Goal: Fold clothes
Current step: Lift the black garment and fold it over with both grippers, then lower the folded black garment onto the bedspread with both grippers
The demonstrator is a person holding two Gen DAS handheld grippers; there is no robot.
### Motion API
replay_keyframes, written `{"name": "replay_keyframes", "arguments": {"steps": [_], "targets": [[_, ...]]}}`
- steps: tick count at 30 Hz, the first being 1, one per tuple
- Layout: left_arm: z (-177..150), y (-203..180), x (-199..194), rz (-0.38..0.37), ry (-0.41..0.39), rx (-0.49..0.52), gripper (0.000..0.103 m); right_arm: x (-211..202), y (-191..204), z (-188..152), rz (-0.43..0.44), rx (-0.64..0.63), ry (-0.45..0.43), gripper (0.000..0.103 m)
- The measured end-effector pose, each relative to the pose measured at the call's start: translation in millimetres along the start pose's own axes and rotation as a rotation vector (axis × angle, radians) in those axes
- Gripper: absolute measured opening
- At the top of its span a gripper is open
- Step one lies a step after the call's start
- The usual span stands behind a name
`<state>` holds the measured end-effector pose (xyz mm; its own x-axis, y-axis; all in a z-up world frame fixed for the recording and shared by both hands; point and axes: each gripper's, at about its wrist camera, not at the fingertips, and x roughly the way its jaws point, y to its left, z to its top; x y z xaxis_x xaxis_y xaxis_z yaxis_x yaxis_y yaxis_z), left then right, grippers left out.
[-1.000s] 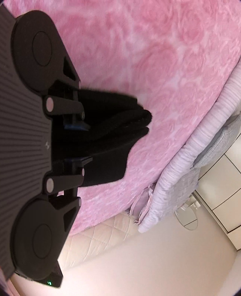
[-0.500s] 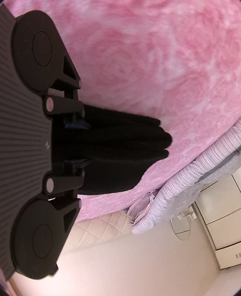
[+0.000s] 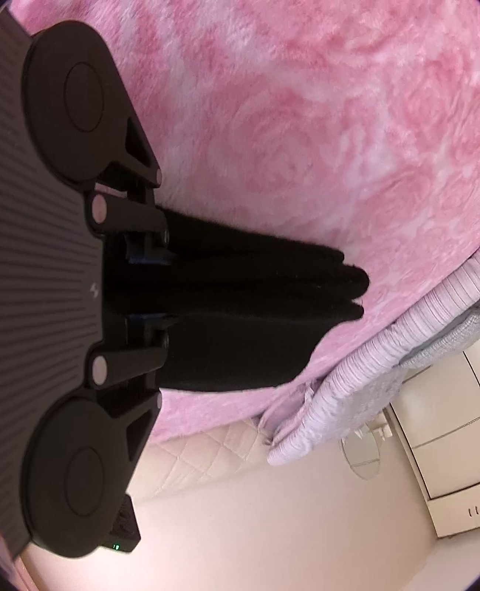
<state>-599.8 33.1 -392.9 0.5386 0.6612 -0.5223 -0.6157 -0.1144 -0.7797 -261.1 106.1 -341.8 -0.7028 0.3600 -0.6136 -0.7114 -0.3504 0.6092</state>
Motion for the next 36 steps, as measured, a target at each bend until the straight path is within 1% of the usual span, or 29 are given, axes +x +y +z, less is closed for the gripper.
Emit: {"name": "replay_keyframes", "arguments": {"steps": [3, 5, 8, 9, 10, 12, 13, 14, 15, 16, 17, 18, 19, 21, 23, 24, 25, 26, 28, 30, 31, 33, 34, 36], "targets": [[3, -11, -1, 0.038, 0.006, 0.038, 0.02, 0, -5, -4, 0.011, 0.036, -0.037, 0.022], [3, -25, -6, 0.09, -0.007, 0.099, 0.02, -14, -5, -5, 0.006, 0.068, -0.077, 0.022], [-1, -50, -26, 0.179, -0.054, 0.2, 0.018, -41, -8, -12, -0.036, 0.093, -0.141, 0.022], [-3, -58, -33, 0.193, -0.077, 0.232, 0.016, -49, -9, -14, -0.051, 0.102, -0.163, 0.022], [-5, -64, -39, 0.192, -0.096, 0.253, 0.016, -58, -10, -17, -0.065, 0.111, -0.184, 0.022], [-6, -74, -47, 0.148, -0.108, 0.264, 0.016, -62, -15, -23, -0.072, 0.136, -0.191, 0.022], [-7, -76, -47, 0.127, -0.099, 0.268, 0.016, -60, -18, -27, -0.065, 0.152, -0.175, 0.022], [-10, -78, -43, 0.125, -0.081, 0.279, 0.017, -55, -19, -31, -0.066, 0.168, -0.15, 0.021], [-12, -77, -37, 0.149, -0.062, 0.286, 0.017, -49, -17, -33, -0.069, 0.172, -0.127, 0.019], [-14, -76, -32, 0.175, -0.042, 0.292, 0.017, -45, -13, -37, -0.089, 0.147, -0.127, 0.019], [-18, -71, -23, 0.196, -0.02, 0.293, 0.016, -40, -2, -38, -0.133, 0.07, -0.127, 0.019], [-22, -67, -18, 0.215, -0.015, 0.298, 0.015, -35, 8, -39, -0.181, -0.013, -0.114, 0.019], [-25, -64, -13, 0.233, -0.011, 0.303, 0.012, -30, 17, -38, -0.218, -0.086, -0.082, 0.019], [-27, -63, -10, 0.254, -0.006, 0.315, 0.012, -21, 34, -36, -0.291, -0.233, -0.018, 0.019], [-22, -71, -14, 0.258, -0.002, 0.339, 0.012, -19, 43, -24, -0.318, -0.311, 0.061, 0.02], [-18, -75, -17, 0.255, -0.001, 0.359, 0.012, -19, 44, -15, -0.318, -0.311, 0.09, 0.02], [-11, -79, -18, 0.25, -0.002, 0.374, 0.012, -21, 43, -7, -0.31, -0.296, 0.099, 0.02], [-3, -83, -19, 0.246, -0.003, 0.389, 0.016, -25, 41, 0, -0.291, -0.273, 0.079, 0.02], [14, -87, -14, 0.254, -0.023, 0.401, 0.019, -31, 32, 18, -0.237, -0.183, -0.003, 0.02], [32, -90, -6, 0.267, -0.04, 0.412, 0.021, -24, 19, 41, -0.203, -0.067, -0.038, 0.02], [41, -92, 0, 0.268, -0.044, 0.416, 0.021, -16, 12, 51, -0.183, -0.023, -0.039, 0.02], [59, -94, 15, 0.264, -0.045, 0.423, 0.025, 6, -4, 65, -0.158, 0.063, -0.01, 0.02], [67, -95, 22, 0.259, -0.044, 0.424, 0.027, 14, -9, 70, -0.149, 0.079, -0.002, 0.02], [82, -94, 40, 0.258, -0.04, 0.428, 0.028, 21, -10, 76, -0.143, 0.053, -0.019, 0.02]]}}
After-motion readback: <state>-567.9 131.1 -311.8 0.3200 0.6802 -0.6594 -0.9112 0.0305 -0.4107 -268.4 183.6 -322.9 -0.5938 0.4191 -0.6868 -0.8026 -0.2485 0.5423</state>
